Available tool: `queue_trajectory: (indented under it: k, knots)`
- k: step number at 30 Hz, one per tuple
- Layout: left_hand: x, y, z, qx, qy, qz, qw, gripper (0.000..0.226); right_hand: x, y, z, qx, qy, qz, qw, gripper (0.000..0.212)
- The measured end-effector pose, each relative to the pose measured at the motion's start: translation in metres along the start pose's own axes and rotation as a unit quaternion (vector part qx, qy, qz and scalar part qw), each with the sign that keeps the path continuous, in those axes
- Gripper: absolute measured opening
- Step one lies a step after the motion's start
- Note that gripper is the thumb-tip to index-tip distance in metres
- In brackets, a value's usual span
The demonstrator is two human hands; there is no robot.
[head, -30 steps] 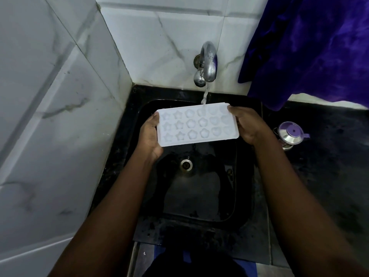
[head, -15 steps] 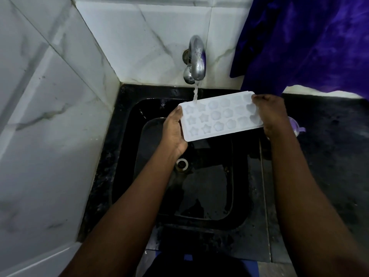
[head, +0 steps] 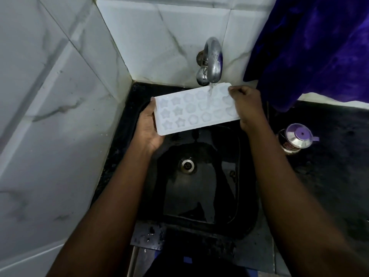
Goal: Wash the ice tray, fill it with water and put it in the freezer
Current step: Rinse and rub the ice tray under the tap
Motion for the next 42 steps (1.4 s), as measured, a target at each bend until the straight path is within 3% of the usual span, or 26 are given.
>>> queue_trajectory:
  k: [9, 16, 23, 26, 28, 30, 32, 34, 39, 42]
  knots:
    - [0.008, -0.013, -0.039, 0.003, -0.043, -0.068, 0.997, 0.08, -0.015, -0.014, 0.026, 0.014, -0.047, -0.025, 0.998, 0.021]
    - [0.007, -0.016, -0.066, -0.019, -0.057, -0.04, 0.997, 0.076, -0.024, -0.023, 0.05, 0.07, 0.089, 0.054, 0.992, 0.02]
    - [0.013, 0.006, -0.025, 0.019, -0.012, -0.031, 0.999, 0.088, -0.021, -0.008, 0.02, -0.009, 0.071, 0.017, 0.997, 0.013]
    - [0.018, 0.016, 0.001, 0.004, 0.012, -0.033, 0.999, 0.091, -0.02, -0.001, -0.003, -0.032, -0.04, -0.041, 0.998, 0.019]
    - [0.024, 0.02, 0.014, -0.007, 0.019, -0.037, 0.999, 0.091, -0.019, 0.001, -0.015, -0.022, -0.239, -0.113, 0.964, 0.036]
    - [0.033, 0.02, 0.022, -0.024, 0.014, -0.042, 0.999, 0.089, -0.019, -0.006, -0.017, 0.005, -0.453, -0.183, 0.872, 0.052]
    - [0.042, 0.018, 0.023, -0.041, 0.005, -0.044, 0.998, 0.086, -0.023, -0.022, -0.007, 0.045, -0.568, -0.224, 0.79, 0.066]
    - [0.049, 0.015, 0.021, -0.037, -0.017, -0.043, 0.998, 0.086, -0.029, -0.043, 0.009, 0.098, -0.599, -0.214, 0.765, 0.079]
    - [0.06, 0.015, 0.021, -0.002, -0.061, -0.059, 0.996, 0.092, -0.038, -0.115, 0.069, 0.28, -0.533, -0.258, 0.756, 0.09]
    - [0.069, 0.016, 0.012, -0.045, -0.088, -0.083, 0.992, 0.082, -0.038, -0.13, 0.091, 0.373, -0.509, -0.307, 0.713, 0.093]
Point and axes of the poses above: each hand's wrist, its own y-axis towards the middle knuckle, its own z-axis out of the palm, x = y × z, the point moved 4 cm from there along y, towards the middle knuckle, and after that the axes turned 12 degrees about -z, right-handed, at the moved point
